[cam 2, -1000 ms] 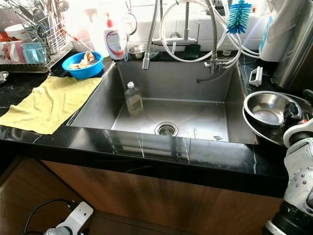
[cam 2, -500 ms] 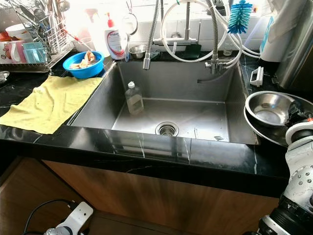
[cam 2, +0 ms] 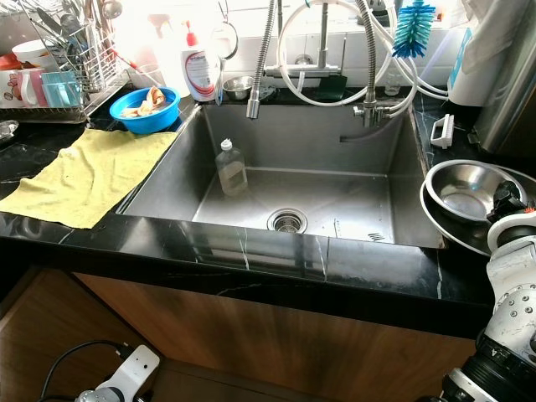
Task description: Kitchen organization
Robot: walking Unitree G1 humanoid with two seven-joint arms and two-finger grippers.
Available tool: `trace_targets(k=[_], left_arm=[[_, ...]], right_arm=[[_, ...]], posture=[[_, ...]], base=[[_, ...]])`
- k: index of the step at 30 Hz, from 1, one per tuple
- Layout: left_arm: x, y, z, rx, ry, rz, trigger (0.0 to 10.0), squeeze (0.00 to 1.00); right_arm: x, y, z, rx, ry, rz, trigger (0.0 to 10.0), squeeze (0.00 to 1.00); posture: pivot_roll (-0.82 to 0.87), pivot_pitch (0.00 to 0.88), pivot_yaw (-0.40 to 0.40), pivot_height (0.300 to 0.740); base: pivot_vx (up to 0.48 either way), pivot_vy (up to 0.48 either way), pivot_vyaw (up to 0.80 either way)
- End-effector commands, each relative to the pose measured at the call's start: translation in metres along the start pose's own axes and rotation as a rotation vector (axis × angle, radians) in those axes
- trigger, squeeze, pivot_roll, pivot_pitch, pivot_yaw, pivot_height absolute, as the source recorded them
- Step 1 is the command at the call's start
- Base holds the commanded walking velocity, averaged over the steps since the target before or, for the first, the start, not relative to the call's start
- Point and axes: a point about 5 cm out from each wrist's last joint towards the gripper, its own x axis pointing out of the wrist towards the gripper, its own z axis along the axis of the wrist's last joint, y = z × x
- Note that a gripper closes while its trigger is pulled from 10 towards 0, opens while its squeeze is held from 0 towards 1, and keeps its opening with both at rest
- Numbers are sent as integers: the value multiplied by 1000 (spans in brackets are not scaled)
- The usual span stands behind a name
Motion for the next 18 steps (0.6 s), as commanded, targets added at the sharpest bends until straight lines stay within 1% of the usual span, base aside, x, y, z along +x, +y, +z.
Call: trace_targets(k=[1,5,6,7,18], left_arm=[[-1,4,-2,19,8,7,10000,0],[-1,4,-2,18,6,8,10000,0],[-1,4,-3,17,8,9,10000,0],[-1,4,-3,18,9,9,10000,0],[-1,4,-3,21,8,7,10000,0]], right_arm=[[2,0,-6,21,37,-6,10000,0],[2,0,-6,28,38,-7,10000,0],[3,1,-6,31,35,-7,3647,0],[3,1,-6,32,34,-6,0,0],[3,2,-3,40,22,-12,0,0]], posture=[[-139,0,98,740],[-137,0,96,740],[-137,0,96,740],[-137,0,96,740],[-136,0,97,740]], base=[[0,0,0],[0,0,0],[0,0,0],[0,0,0],[0,0,0]])
